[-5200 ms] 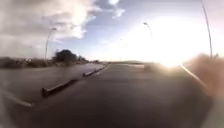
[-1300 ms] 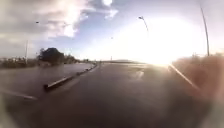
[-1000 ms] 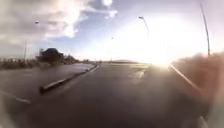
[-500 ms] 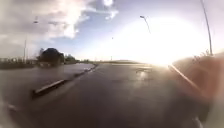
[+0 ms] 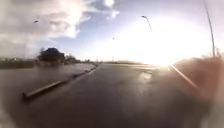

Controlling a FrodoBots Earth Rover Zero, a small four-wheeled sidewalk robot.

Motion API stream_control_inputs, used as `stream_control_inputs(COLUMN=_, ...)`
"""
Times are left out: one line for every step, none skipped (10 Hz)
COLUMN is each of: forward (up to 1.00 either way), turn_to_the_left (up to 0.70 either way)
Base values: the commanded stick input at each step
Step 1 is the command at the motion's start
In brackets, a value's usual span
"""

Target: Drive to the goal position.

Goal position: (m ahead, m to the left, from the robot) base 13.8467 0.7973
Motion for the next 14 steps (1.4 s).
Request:
stream_control_inputs(forward=0.7, turn_to_the_left=0.0)
stream_control_inputs(forward=0.7, turn_to_the_left=0.0)
stream_control_inputs(forward=0.7, turn_to_the_left=0.0)
stream_control_inputs(forward=0.7, turn_to_the_left=0.0)
stream_control_inputs(forward=0.7, turn_to_the_left=0.0)
stream_control_inputs(forward=0.7, turn_to_the_left=0.0)
stream_control_inputs(forward=0.7, turn_to_the_left=0.0)
stream_control_inputs(forward=0.7, turn_to_the_left=0.0)
stream_control_inputs(forward=0.7, turn_to_the_left=0.0)
stream_control_inputs(forward=0.7, turn_to_the_left=0.0)
stream_control_inputs(forward=0.7, turn_to_the_left=0.0)
stream_control_inputs(forward=0.7, turn_to_the_left=0.0)
stream_control_inputs(forward=0.7, turn_to_the_left=0.0)
stream_control_inputs(forward=0.7, turn_to_the_left=0.0)
